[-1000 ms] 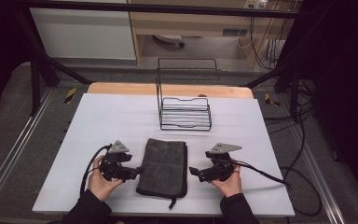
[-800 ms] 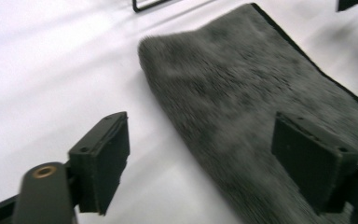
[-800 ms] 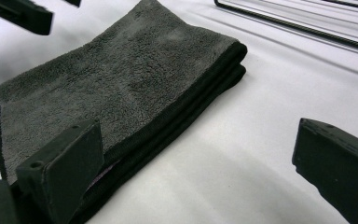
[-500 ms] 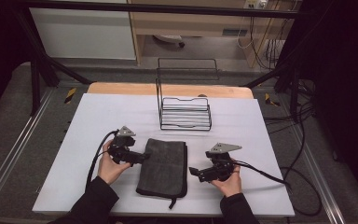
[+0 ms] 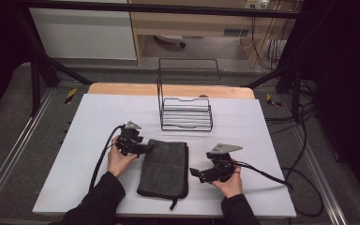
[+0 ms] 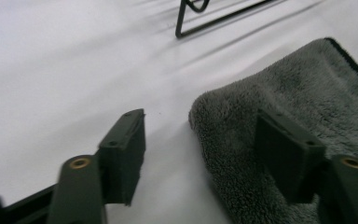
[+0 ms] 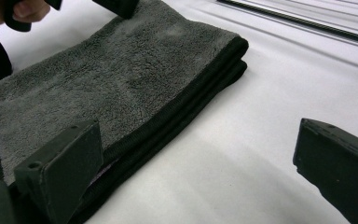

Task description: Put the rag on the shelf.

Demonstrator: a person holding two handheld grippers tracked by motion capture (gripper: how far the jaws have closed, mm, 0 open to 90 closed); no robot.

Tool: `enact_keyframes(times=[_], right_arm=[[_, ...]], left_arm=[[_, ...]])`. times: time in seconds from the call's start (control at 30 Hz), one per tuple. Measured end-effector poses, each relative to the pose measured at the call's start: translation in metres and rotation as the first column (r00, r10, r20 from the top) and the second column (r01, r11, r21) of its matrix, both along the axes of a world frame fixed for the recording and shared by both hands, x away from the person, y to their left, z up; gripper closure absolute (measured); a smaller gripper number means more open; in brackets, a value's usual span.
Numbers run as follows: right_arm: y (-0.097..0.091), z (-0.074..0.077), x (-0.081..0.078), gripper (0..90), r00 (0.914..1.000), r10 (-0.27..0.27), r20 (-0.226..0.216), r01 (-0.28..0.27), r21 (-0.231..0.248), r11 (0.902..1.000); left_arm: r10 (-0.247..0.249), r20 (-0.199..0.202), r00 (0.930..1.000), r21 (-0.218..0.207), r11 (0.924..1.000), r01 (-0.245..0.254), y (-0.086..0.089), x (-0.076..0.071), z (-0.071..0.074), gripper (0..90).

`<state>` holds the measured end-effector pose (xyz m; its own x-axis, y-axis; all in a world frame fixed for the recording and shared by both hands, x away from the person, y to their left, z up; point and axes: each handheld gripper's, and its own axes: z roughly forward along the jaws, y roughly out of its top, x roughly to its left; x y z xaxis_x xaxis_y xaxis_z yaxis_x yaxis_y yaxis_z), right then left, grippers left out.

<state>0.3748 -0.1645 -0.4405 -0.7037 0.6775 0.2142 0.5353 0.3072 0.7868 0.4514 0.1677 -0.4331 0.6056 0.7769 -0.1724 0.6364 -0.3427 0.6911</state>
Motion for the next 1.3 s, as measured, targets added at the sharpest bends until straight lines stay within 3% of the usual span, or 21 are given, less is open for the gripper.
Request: enact_keyframes(times=[0.1, 0.43, 0.7, 1.03, 1.27, 1.3], right_arm=[[0.000, -0.001, 0.000, 2.2, 1.0000, 0.002, 0.000, -0.002, -0.004, 1.0000], [0.002, -0.002, 0.001, 3.1, 1.0000, -0.003, -0.008, 0.003, -0.001, 1.0000], [0.003, -0.001, 0.007, 6.8, 0.9998, -0.020, -0.003, 0.020, 0.022, 0.9996], [0.021, 0.004, 0.038, 18.7, 0.9976, -0.069, 0.002, 0.069, 0.037, 0.9970], [0.040, -0.005, 0.063, 28.0, 0.9946, -0.100, -0.028, 0.100, 0.008, 0.9950], [0.041, -0.008, 0.068, 30.5, 0.9912, -0.124, -0.047, 0.125, 0.010, 0.9921]], left_arm=[[-0.007, -0.007, 0.9999, 0.014, 0.9999, 0.007, -0.003, 0.000, -0.003, 41.7], [-0.015, -0.072, 0.9973, -0.018, 0.9998, 0.013, -0.005, 0.001, -0.009, 63.8], [-0.019, -0.078, 0.9968, -0.025, 0.9995, 0.017, -0.006, -0.001, -0.012, 70.7], [-0.023, -0.063, 0.9978, -0.025, 0.9995, 0.022, -0.007, -0.003, -0.013, 73.6], [-0.026, -0.053, 0.9983, -0.024, 0.9994, 0.025, -0.006, -0.004, -0.014, 73.6], [-0.024, -0.052, 0.9984, -0.025, 0.9994, 0.023, -0.006, -0.004, -0.014, 73.6]])
